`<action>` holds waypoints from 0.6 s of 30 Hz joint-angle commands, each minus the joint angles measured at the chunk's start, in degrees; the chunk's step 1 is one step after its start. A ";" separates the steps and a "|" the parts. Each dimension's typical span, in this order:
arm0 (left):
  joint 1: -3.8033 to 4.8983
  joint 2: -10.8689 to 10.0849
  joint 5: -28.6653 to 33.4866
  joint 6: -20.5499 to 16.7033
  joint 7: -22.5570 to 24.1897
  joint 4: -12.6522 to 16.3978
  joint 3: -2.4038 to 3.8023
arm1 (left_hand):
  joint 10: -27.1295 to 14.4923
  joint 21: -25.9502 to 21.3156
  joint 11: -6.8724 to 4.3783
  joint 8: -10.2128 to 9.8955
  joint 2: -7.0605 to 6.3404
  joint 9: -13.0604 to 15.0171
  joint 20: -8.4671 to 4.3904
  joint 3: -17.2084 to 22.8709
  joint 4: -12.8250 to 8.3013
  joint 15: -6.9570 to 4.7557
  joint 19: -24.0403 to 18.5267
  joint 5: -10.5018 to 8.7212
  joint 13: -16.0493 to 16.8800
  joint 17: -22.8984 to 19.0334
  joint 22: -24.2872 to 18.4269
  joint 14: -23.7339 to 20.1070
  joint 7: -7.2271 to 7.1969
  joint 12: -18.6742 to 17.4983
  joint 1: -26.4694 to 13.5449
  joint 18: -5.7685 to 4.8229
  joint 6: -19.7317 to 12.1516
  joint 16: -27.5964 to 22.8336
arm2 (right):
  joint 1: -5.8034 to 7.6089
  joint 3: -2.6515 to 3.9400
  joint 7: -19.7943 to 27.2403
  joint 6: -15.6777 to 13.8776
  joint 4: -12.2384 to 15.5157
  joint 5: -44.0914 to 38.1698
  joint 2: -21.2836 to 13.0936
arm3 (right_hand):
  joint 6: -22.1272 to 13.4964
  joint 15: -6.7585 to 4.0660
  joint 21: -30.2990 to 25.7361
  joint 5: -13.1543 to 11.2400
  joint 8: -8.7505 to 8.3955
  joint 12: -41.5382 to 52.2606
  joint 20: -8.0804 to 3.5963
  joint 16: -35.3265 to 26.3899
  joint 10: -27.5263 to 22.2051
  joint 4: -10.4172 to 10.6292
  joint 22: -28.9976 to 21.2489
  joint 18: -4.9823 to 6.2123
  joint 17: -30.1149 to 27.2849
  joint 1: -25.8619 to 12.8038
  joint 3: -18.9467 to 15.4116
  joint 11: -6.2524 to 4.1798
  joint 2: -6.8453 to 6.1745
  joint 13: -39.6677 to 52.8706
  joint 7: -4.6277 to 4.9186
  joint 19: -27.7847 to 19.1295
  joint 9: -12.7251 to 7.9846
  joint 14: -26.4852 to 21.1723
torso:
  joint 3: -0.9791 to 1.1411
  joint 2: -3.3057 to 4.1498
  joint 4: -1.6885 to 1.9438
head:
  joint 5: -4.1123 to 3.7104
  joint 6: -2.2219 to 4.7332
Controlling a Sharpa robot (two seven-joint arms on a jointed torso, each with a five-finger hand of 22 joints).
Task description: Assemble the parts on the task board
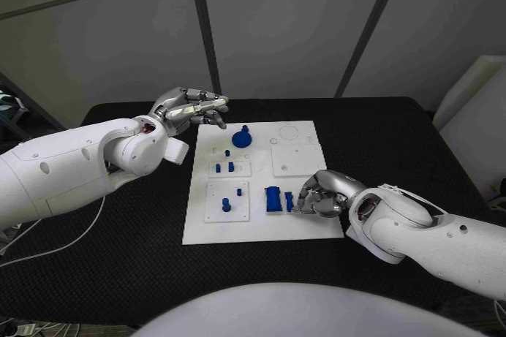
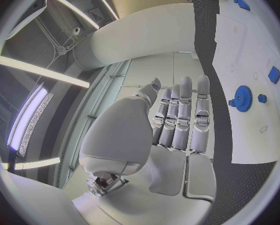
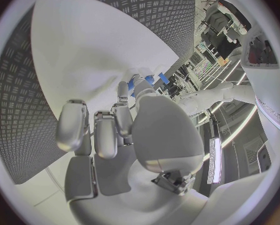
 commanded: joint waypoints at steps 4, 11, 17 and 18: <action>0.07 0.05 -0.17 0.56 0.17 0.01 0.02 | -0.27 -0.22 0.00 0.26 0.27 -0.10 -0.01 0.01 -0.16 -0.13 0.29 -0.11 -0.08 -0.10 -0.08 0.32 -0.11 -0.14 0.23 2.77 -0.33 -0.18 | 0.06 0.00 -1.28 1.32 -0.95 0.06 0.37 | -0.14 -0.42 0.11 0.50 0.31 0.02 -0.31 -0.06 0.40 -0.78 -0.01 -1.04 8.54 0.69 -0.09 -0.27 0.06 0.01 -0.41 0.08 0.12 4.41 | -0.04 -0.02 -0.01 | 0.01 -0.01; 0.07 -0.05 -0.17 0.63 -0.03 0.06 0.02 | -0.27 -0.22 0.00 0.26 0.27 -0.10 -0.02 0.02 -0.18 -0.14 0.30 -0.11 -0.08 -0.10 -0.08 0.33 -0.11 -0.14 0.26 2.77 -0.33 -0.18 | 0.07 0.00 -2.33 3.98 -1.54 2.28 0.35 | -0.33 -0.52 -0.03 1.73 0.29 -0.22 -0.40 -0.23 0.23 -2.10 -0.14 -1.01 8.38 2.62 0.41 -0.37 0.30 -0.11 -0.51 -0.01 0.11 4.36 | -0.02 -0.04 0.03 | 0.04 -0.01; 0.07 -0.12 -0.47 0.70 -0.16 0.10 0.02 | -0.28 -0.24 0.00 0.28 0.28 -0.11 -0.03 0.05 -0.26 -0.15 0.32 -0.11 -0.11 -0.09 -0.10 0.33 -0.11 -0.13 0.37 2.78 -0.34 -0.19 | 0.07 0.00 -2.47 5.52 -1.37 5.12 0.26 | -0.40 -0.53 -0.10 2.58 0.26 -0.30 -0.43 -0.27 0.17 -2.50 -0.20 -1.00 8.35 3.10 0.57 -0.37 0.31 -0.12 -0.50 -0.05 0.07 4.35 | -0.01 -0.03 -0.03 | 0.18 -0.01; 0.07 -0.12 -0.51 0.71 -0.16 0.10 0.02 | -0.28 -0.24 0.00 0.28 0.28 -0.11 -0.03 0.05 -0.26 -0.15 0.32 -0.11 -0.11 -0.09 -0.10 0.33 -0.11 -0.13 0.37 2.78 -0.34 -0.19 | 0.07 0.00 -2.38 5.59 -1.23 5.35 0.24 | -0.40 -0.53 -0.10 2.59 0.26 -0.30 -0.43 -0.27 0.17 -2.50 -0.20 -1.00 8.34 3.11 0.57 -0.37 0.31 -0.12 -0.49 -0.05 0.07 4.35 | 0.00 -0.04 -0.03 | 0.15 -0.01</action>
